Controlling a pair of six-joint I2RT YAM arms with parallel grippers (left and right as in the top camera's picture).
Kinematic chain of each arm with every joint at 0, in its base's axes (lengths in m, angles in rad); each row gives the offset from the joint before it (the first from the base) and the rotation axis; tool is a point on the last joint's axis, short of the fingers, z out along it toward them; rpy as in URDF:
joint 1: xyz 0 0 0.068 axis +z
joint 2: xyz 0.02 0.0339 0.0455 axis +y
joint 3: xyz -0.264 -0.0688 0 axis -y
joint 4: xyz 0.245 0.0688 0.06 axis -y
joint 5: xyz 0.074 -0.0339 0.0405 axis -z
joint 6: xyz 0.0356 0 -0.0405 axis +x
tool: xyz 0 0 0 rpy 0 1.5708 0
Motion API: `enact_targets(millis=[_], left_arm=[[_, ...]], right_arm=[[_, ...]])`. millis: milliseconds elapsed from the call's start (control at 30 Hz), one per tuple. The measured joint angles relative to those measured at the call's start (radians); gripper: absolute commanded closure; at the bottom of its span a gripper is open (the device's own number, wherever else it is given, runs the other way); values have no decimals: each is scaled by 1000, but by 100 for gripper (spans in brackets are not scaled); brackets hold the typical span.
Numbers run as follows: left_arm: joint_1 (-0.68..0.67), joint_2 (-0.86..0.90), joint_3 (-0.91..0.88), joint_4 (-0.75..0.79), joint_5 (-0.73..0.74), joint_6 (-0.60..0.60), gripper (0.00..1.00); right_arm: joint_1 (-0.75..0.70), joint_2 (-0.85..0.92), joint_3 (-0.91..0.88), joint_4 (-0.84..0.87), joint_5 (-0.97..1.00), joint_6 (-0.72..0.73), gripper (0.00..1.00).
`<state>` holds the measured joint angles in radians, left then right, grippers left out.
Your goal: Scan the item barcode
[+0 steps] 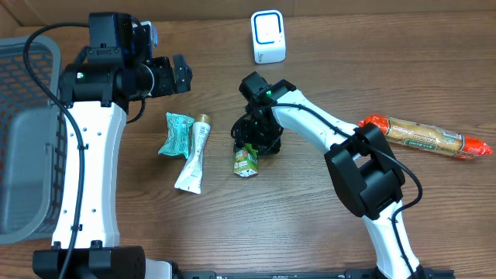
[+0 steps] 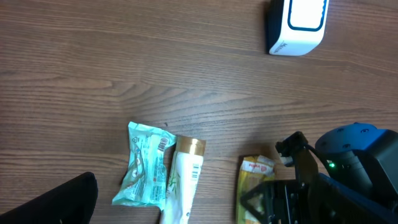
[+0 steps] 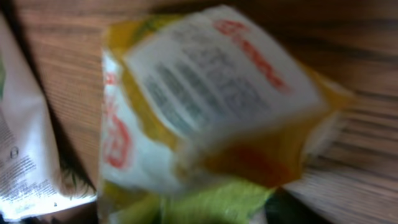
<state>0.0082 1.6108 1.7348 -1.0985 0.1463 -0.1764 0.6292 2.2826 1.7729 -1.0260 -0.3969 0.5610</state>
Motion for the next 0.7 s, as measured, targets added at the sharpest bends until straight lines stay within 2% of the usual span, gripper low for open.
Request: enact_targets(millis=[67,167,367,700], left_arm=[[0,0,0,0,0,0,0],[0,0,0,0,0,0,0],[0,0,0,0,0,0,0],[0,0,0,0,0,0,0]], right_arm=[[-1,0,0,5,5,14,82],[-7,-2,1,13,-14,16,92],[-43,-5,0,2,-124,-127,91],[-224,-3,-5,-202,-514,-615,88]])
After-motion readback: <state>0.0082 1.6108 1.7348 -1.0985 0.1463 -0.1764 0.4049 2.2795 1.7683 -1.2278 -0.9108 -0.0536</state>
